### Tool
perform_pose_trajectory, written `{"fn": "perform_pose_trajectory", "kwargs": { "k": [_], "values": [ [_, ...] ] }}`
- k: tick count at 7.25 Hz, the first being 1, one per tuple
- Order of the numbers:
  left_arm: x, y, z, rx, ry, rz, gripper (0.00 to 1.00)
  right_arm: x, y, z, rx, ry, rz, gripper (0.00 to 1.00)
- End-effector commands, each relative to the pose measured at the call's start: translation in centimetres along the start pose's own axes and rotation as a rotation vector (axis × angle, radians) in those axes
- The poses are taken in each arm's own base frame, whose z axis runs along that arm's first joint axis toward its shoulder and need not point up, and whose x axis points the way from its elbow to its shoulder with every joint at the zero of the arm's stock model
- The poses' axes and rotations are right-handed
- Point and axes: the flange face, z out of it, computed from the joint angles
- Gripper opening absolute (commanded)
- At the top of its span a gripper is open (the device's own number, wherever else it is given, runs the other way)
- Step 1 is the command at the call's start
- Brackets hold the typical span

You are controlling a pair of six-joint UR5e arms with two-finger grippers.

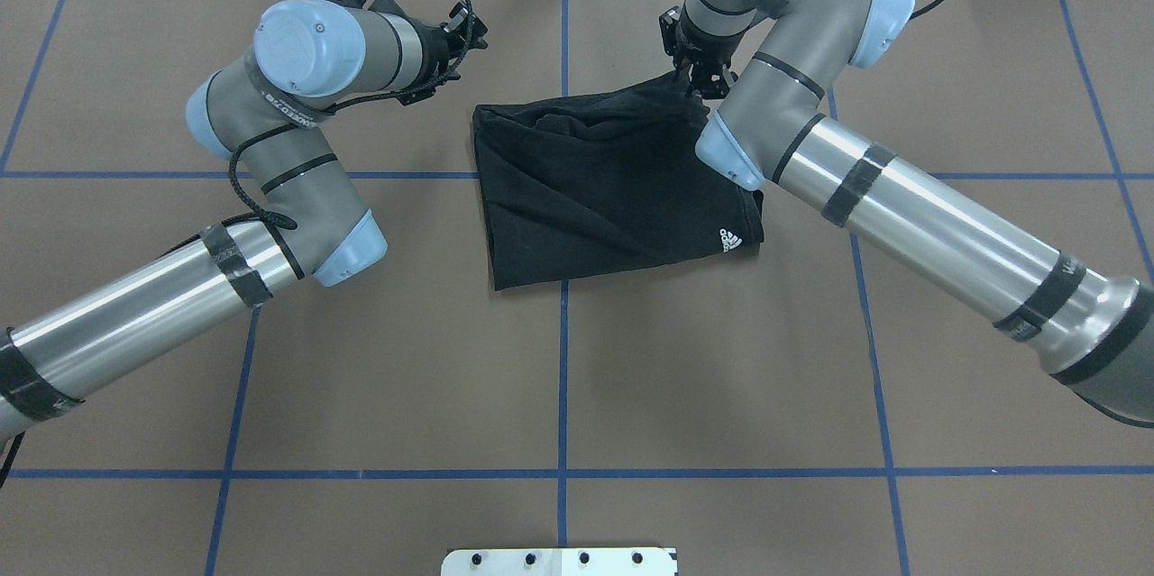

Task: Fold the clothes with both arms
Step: 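Release the shirt with both grippers and raise them away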

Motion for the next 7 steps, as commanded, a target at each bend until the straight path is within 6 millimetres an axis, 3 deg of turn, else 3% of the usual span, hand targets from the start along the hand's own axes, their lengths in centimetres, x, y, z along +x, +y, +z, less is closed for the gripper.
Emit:
{"fn": "perform_pose_trajectory", "kwargs": {
  "k": [1,3,4,5,6,7],
  "values": [
    [0.3,-2.1,0.6,0.019,0.016,0.033,1.0,-3.2,-3.2,-3.5,-0.015,-0.03,-0.009,1.0],
    [1.6,-0.9,-1.3,-0.082,0.033,0.041,1.0,-2.8,-3.7,-3.6,-0.019,-0.019,-0.047,1.0],
    [1.4,-1.3,-2.5,-0.098,0.045,0.056,1.0,-2.3,-4.4,-4.9,-0.023,-0.014,-0.07,1.0],
    [0.1,-1.4,-4.1,-0.098,0.061,0.138,1.0,0.5,-5.2,-5.5,-0.035,0.02,-0.163,1.0],
    [-1.3,-1.6,-5.8,-0.093,0.046,0.232,1.0,4.9,-4.2,-5.6,-0.049,0.056,-0.267,1.0],
    [-2.2,-1.7,-7.4,-0.09,0.034,0.295,1.0,7.3,-3.8,-6.1,-0.059,0.052,-0.303,1.0]
  ]
}}
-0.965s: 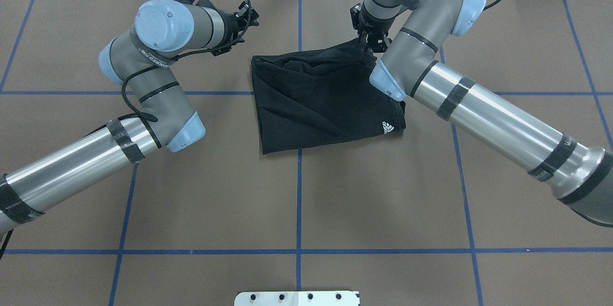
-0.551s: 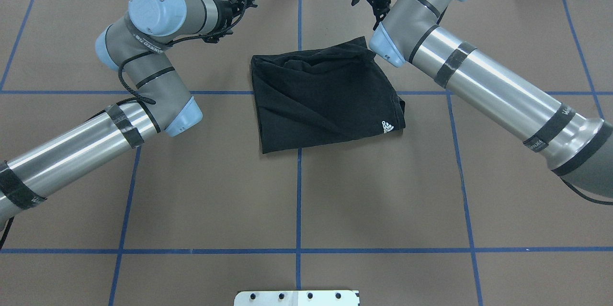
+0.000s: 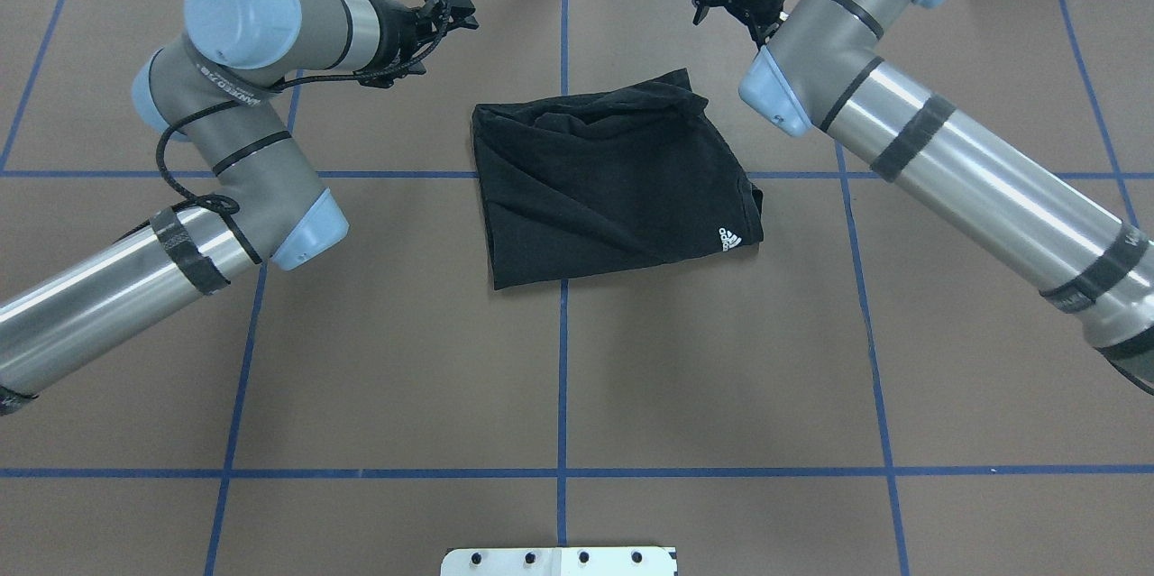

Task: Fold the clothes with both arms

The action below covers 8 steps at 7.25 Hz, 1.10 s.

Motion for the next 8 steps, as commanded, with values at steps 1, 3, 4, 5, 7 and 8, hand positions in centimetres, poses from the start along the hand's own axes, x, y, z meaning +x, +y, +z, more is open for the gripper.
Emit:
{"fn": "perform_pose_trajectory", "kwargs": {
  "k": [1,3,4,5,7,8],
  "values": [
    [-3.8,0.1,-3.9,-0.018,-0.032,0.21,1.0,7.4,1.2,0.1,-0.029,0.019,-0.207,1.0],
    [-12.3,-2.5,-7.8,-0.072,-0.089,0.464,1.0,16.8,-4.2,-1.1,-0.02,0.037,-0.442,1.0],
    [-16.5,-4.4,-10.0,-0.096,-0.121,0.591,1.0,20.7,-7.3,-1.7,-0.005,0.056,-0.544,1.0],
    [-20.6,-7.1,-12.4,-0.116,-0.147,0.706,1.0,24.8,-10.4,-2.2,0.005,0.084,-0.637,1.0],
    [-28.0,-13.7,-19.0,-0.168,-0.171,0.876,1.0,33.8,-18.0,-5.4,0.0,0.103,-0.745,1.0],
    [-32.7,-16.0,-22.5,-0.19,-0.197,0.947,1.0,37.4,-21.9,-8.7,-0.012,0.148,-0.799,1.0]
  ]
}}
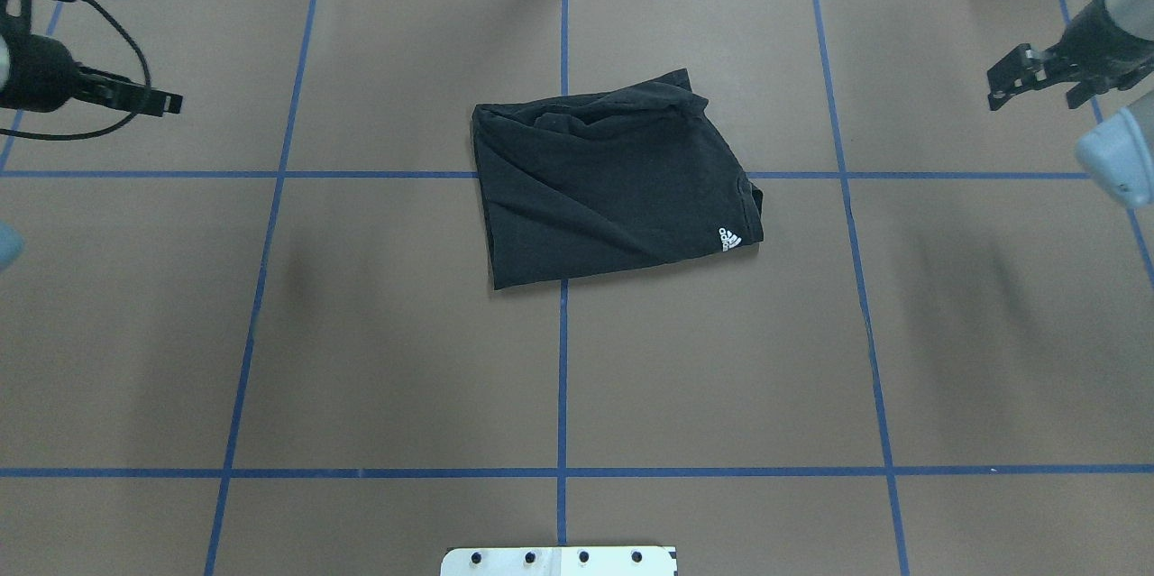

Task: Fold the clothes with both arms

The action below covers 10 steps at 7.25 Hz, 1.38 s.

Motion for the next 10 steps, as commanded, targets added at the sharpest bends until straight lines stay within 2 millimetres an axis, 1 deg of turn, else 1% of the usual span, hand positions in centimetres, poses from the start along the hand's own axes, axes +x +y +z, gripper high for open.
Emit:
{"fn": "perform_pose_trajectory", "kwargs": {
  "k": [1,2,3,4,5,6,7,8,9,10],
  "values": [
    [-11.0,4.6,-5.9,-0.036,-0.054,0.162,1.0,11.8,0.4,-5.2,-0.052,0.055,-0.132,1.0],
    [-14.6,5.7,-7.4,-0.049,-0.038,0.184,1.0,14.6,1.0,-6.7,-0.062,0.051,-0.138,1.0],
    [-18.0,6.5,-8.0,-0.061,-0.047,0.221,1.0,15.5,1.4,-6.9,-0.075,0.047,-0.129,1.0],
    [-18.9,6.7,-8.2,-0.074,-0.063,0.237,1.0,16.1,2.5,-5.8,-0.092,-0.007,-0.11,1.0],
    [-19.4,6.4,-8.7,-0.082,-0.067,0.215,1.0,16.9,4.3,-4.3,-0.111,-0.067,-0.089,1.0],
    [-19.5,5.0,-8.6,-0.121,-0.072,0.17,1.0,17.3,4.9,-4.2,-0.114,-0.071,-0.08,1.0],
    [-19.8,2.9,-9.5,-0.139,-0.085,0.127,1.0,18.2,6.0,-3.3,-0.131,-0.069,-0.06,1.0],
    [-20.0,2.8,-9.8,-0.16,-0.073,0.093,1.0,18.2,6.2,-3.2,-0.125,-0.073,-0.066,1.0],
    [-20.1,3.4,-9.6,-0.188,-0.033,0.053,1.0,18.4,7.3,-3.0,-0.128,-0.083,-0.063,1.0],
    [-20.4,4.4,-9.9,-0.191,-0.03,0.042,1.0,18.4,8.1,-3.2,-0.123,-0.073,-0.071,1.0]
  ]
}}
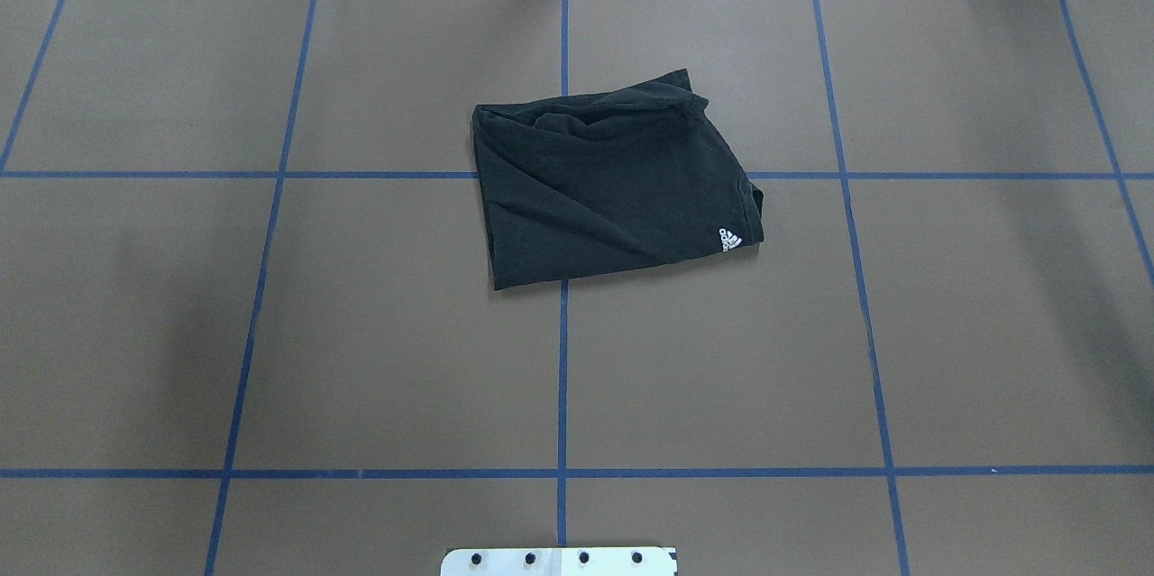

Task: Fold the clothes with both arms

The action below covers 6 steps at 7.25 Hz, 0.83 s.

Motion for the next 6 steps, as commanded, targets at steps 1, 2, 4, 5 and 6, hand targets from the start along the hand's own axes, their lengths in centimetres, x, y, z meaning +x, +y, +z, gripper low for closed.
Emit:
{"fn": "perform_pose_trajectory", "kwargs": {
  "k": [1,2,4,5,6],
  "values": [
    [-0.6,1.7,0.0,-0.021,0.005,-0.036,1.0,0.2,1.2,0.3,-0.002,0.005,-0.002,1.0],
    [-0.5,2.2,0.1,-0.023,0.017,-0.037,1.0,0.2,1.2,0.3,0.001,-0.002,-0.001,1.0],
    [-0.2,1.9,-0.4,-0.033,0.011,-0.062,1.0,-0.2,0.5,0.0,0.006,-0.004,0.003,1.0],
    [-0.1,1.7,-0.5,-0.054,0.012,-0.085,1.0,0.0,0.8,0.2,0.003,-0.008,0.009,1.0],
    [0.6,0.9,-2.2,-0.027,-0.002,-0.072,1.0,-0.1,1.1,0.1,0.005,-0.007,0.005,1.0]
  ]
}}
